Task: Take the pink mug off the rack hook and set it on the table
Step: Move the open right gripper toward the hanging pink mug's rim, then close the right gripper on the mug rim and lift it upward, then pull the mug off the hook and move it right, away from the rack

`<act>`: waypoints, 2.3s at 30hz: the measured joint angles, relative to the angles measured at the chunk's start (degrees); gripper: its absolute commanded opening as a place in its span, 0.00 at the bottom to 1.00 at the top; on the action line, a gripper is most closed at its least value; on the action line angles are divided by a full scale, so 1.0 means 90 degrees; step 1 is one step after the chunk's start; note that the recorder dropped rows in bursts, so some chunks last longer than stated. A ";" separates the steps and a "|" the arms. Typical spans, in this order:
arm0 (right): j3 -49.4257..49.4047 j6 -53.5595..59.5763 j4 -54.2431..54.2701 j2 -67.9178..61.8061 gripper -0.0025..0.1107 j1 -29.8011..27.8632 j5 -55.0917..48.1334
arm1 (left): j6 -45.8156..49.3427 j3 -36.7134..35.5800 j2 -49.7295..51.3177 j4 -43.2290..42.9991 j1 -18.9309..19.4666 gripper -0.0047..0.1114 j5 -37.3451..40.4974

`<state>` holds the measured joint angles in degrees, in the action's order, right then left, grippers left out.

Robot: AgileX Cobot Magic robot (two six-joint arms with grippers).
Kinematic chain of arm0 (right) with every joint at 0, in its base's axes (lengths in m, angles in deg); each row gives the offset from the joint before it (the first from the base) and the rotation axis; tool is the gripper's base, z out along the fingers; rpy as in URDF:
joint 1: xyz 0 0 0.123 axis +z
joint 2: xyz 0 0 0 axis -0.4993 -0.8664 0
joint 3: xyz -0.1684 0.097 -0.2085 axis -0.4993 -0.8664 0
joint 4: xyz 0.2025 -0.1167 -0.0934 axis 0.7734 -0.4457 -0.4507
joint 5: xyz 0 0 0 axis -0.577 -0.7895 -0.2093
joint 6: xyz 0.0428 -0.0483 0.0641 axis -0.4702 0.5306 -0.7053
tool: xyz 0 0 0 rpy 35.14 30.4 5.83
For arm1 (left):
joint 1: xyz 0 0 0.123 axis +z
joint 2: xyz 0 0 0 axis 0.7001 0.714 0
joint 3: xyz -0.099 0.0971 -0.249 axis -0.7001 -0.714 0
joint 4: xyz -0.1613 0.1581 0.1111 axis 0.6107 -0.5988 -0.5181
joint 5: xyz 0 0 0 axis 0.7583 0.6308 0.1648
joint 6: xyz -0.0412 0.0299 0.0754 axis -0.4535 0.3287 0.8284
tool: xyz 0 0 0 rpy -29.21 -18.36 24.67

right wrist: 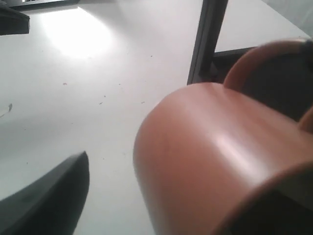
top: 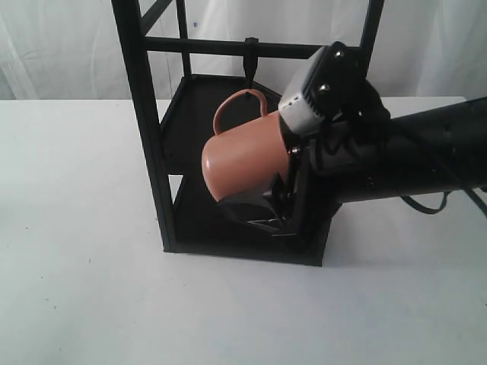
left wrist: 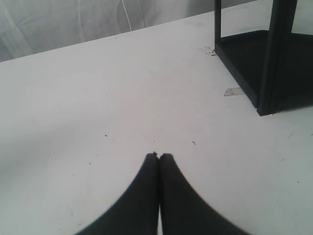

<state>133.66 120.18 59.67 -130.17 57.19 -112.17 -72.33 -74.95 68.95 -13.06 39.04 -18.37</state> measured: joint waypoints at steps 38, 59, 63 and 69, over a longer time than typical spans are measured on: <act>0.0235 0.0009 0.1124 -0.0375 0.02 0.0217 0.0147 | 0.0000 0.0000 0.0000 -0.0042 0.0000 0.04 0.0000; 0.0235 -0.1549 0.0329 0.0481 0.02 0.0217 -0.2138 | 0.0000 0.0000 0.0000 -0.0042 0.0000 0.04 0.0000; 0.0196 -0.4780 -0.3361 0.0495 0.02 0.0217 -0.2571 | 0.0000 0.0000 0.0000 -0.0042 0.0000 0.04 0.0000; -0.0313 -0.8594 -0.8578 0.0495 0.02 0.0217 -0.2881 | 0.0000 0.0000 0.0000 -0.0042 0.0000 0.04 0.0000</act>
<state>130.85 42.83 -17.53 -125.71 59.15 -138.10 -72.33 -74.95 68.95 -13.44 39.04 -18.37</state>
